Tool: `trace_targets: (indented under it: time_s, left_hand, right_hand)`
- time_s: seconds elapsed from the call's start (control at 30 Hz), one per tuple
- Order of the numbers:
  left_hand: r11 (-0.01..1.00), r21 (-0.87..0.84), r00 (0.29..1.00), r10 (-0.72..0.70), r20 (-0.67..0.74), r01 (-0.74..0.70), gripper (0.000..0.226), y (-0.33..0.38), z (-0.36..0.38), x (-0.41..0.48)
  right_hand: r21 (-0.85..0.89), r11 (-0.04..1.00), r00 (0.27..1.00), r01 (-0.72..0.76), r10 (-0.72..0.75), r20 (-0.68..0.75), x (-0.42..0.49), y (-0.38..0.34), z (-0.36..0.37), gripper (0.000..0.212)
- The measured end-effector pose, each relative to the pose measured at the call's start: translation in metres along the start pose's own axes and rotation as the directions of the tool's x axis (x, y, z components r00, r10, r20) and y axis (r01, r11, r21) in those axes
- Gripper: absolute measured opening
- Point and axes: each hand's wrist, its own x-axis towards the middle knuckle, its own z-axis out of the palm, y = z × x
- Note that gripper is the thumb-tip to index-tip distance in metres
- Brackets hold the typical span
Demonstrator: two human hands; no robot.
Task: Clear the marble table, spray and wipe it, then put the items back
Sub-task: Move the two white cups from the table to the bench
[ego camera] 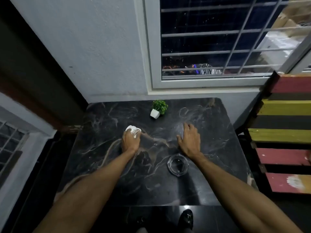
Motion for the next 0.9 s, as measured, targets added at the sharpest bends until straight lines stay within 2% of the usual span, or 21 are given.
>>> trace_targets:
  time_s: [0.07,0.13,0.3,0.4,0.57,0.67,0.77,0.9]
  left_hand:
    - [0.972,-0.091,0.971,-0.226,-0.083,0.218,0.067,0.002,0.004,0.014]
    - [0.918,-0.159,0.921,-0.379,-0.084,0.363,0.074,0.001,0.005,0.028]
    - [0.829,-0.249,0.849,-0.527,-0.047,0.501,0.086,-0.014,0.025,0.069]
    - [0.806,-0.267,0.833,-0.552,-0.021,0.528,0.09,-0.017,0.033,0.082]
    - [0.773,-0.35,0.822,-0.569,-0.015,0.528,0.075,-0.009,0.035,0.087]
    - [0.747,-0.415,0.819,-0.574,-0.008,0.519,0.076,-0.004,0.032,0.082]
    - [0.774,-0.433,0.847,-0.529,-0.041,0.462,0.081,-0.002,0.033,0.077]
    - [0.842,-0.462,0.931,-0.355,-0.083,0.28,0.069,0.018,0.038,0.057]
  right_hand:
    - [-0.002,0.998,0.998,-0.066,0.066,0.001,0.003,0.007,0.005,0.061]
    - [-0.031,0.994,0.994,-0.106,0.107,0.024,0.0,0.014,0.014,0.061]
    - [-0.063,0.981,0.977,-0.184,0.189,0.096,0.009,0.019,0.04,0.066]
    - [-0.063,0.973,0.968,-0.221,0.227,0.107,0.013,0.017,0.049,0.066]
    - [-0.079,0.95,0.945,-0.3,0.308,0.107,0.023,0.012,0.055,0.065]
    - [-0.066,0.941,0.936,-0.332,0.337,0.103,0.023,0.012,0.057,0.064]
    - [0.013,0.938,0.934,-0.346,0.343,0.097,0.022,0.013,0.057,0.059]
    - [0.247,0.911,0.943,-0.331,0.327,0.059,0.018,0.017,0.046,0.065]
